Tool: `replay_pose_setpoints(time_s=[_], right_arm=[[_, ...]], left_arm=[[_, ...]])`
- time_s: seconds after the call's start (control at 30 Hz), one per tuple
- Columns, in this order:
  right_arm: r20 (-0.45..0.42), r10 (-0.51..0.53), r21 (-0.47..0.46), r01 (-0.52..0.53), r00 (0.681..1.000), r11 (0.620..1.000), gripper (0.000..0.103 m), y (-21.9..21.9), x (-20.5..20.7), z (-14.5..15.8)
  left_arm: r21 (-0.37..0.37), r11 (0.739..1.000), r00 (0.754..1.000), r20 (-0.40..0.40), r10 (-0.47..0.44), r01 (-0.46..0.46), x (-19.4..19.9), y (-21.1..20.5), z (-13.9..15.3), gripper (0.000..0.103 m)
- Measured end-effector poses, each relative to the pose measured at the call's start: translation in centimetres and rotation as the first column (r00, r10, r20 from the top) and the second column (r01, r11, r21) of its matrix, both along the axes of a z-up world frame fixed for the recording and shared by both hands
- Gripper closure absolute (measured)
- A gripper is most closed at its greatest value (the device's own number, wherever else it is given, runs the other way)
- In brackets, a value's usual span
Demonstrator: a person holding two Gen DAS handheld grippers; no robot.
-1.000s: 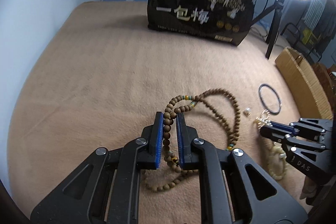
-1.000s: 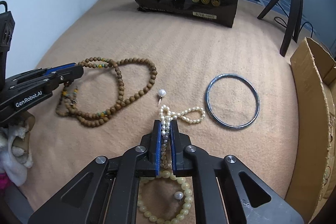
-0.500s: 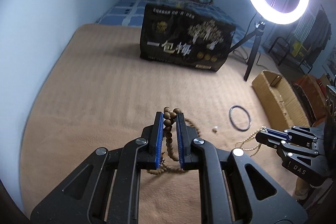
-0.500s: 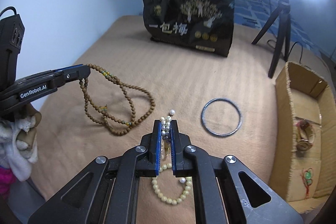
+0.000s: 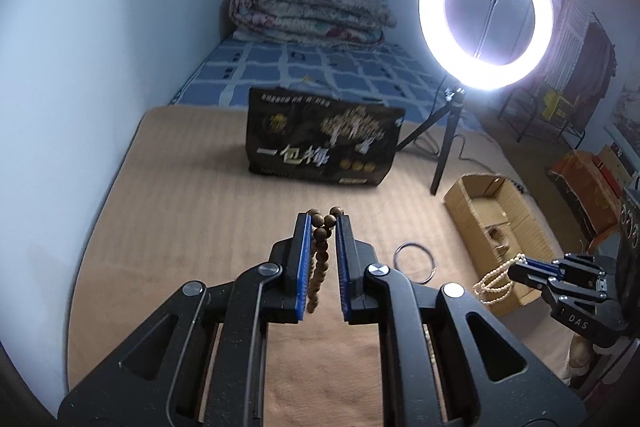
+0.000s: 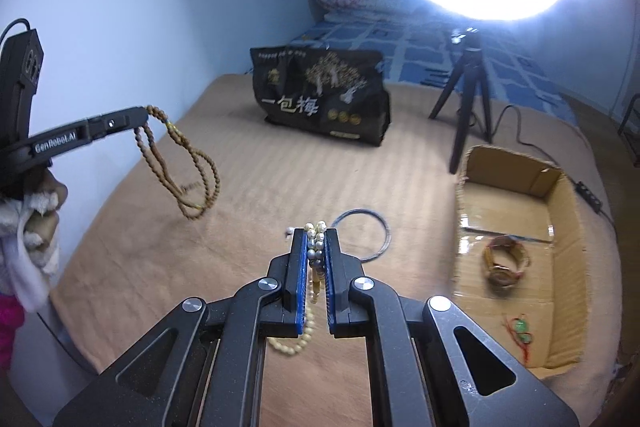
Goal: Organize jewelry
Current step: 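Lift the necklace and pearls into the cardboard box and release both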
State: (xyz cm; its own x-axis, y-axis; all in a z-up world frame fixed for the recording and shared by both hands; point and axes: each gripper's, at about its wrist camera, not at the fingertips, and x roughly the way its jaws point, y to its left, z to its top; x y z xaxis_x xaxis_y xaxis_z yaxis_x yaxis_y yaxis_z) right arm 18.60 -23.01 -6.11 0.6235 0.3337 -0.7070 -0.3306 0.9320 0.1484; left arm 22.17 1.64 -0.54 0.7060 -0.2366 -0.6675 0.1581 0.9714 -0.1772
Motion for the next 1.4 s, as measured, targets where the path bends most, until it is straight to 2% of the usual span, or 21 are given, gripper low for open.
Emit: replay_pose_setpoints(time_s=[0.23,0.5,0.93,1.23,1.4], right_arm=[[0.033,-0.045,0.002,0.045,0.998,0.999,0.097,-4.0,-1.3,1.7],[0.038,-0.120,0.002,0.120,0.992,0.993,0.097,-9.4,-2.0,2.0],[0.012,-0.209,0.002,0.209,0.978,0.978,0.097,-16.6,-1.8,0.5],[-0.014,-0.241,0.002,0.241,0.970,0.970,0.097,-19.2,-1.5,-1.2],[-0.032,-0.251,0.004,0.252,0.967,0.968,0.097,-20.2,-1.3,-2.5]], left_arm=[[0.001,0.999,0.998,0.045,-0.044,0.044,0.4,-3.1,3.1,0.093],[-0.057,0.991,0.990,0.080,-0.113,0.117,1.4,-8.7,4.7,0.093],[-0.061,0.963,0.962,0.098,-0.257,0.263,4.2,-20.3,4.3,0.093],[-0.077,0.940,0.941,0.087,-0.327,0.333,6.4,-26.8,3.1,0.093],[-0.069,0.937,0.938,0.067,-0.339,0.343,7.7,-29.2,1.7,0.093]])
